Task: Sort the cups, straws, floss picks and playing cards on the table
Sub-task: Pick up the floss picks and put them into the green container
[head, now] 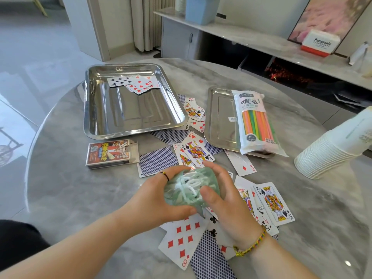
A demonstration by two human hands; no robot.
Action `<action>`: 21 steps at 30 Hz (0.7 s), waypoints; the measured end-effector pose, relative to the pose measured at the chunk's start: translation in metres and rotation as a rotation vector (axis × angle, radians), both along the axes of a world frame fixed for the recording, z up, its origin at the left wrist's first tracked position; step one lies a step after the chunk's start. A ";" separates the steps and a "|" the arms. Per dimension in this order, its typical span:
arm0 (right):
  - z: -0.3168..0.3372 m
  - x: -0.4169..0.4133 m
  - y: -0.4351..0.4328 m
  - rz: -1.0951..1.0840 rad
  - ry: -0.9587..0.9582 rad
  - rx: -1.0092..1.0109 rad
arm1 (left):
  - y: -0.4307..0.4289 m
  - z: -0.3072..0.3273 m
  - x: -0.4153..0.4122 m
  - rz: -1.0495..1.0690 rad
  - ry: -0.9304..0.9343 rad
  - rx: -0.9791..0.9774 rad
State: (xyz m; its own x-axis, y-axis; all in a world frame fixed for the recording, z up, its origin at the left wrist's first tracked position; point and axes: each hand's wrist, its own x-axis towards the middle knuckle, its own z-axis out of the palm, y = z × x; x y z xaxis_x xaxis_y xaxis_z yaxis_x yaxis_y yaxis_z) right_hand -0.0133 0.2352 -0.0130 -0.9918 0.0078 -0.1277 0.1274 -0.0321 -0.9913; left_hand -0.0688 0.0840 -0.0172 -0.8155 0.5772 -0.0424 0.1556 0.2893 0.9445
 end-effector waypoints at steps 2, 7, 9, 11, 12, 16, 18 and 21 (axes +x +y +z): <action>0.002 0.000 0.001 -0.008 0.016 -0.006 | 0.000 0.001 0.000 -0.002 -0.013 0.021; 0.003 0.000 0.001 -0.082 0.053 0.014 | -0.001 -0.004 -0.001 0.006 -0.092 0.036; 0.002 0.000 0.001 -0.080 0.087 0.080 | -0.001 -0.004 -0.001 0.007 -0.097 0.025; -0.001 0.001 -0.002 -0.062 0.103 0.175 | 0.000 -0.002 0.000 0.002 -0.093 0.018; -0.003 0.001 -0.003 -0.053 0.106 0.211 | 0.001 0.000 0.001 -0.008 -0.077 0.010; -0.004 0.003 -0.005 -0.014 0.122 0.336 | 0.002 0.005 0.004 -0.039 0.020 -0.031; -0.005 0.003 -0.005 -0.001 0.133 0.354 | 0.002 0.004 0.004 -0.033 0.049 -0.037; -0.004 0.002 -0.004 0.026 0.132 0.337 | 0.001 0.003 0.004 -0.050 0.084 -0.016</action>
State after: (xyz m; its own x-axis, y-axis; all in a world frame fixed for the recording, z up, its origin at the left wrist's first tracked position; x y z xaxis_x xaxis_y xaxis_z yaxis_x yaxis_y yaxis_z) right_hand -0.0112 0.2316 -0.0169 -1.0000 0.0027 0.0069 -0.0058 0.3006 -0.9537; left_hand -0.0644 0.0852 -0.0141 -0.7870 0.6168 0.0156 0.2489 0.2943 0.9227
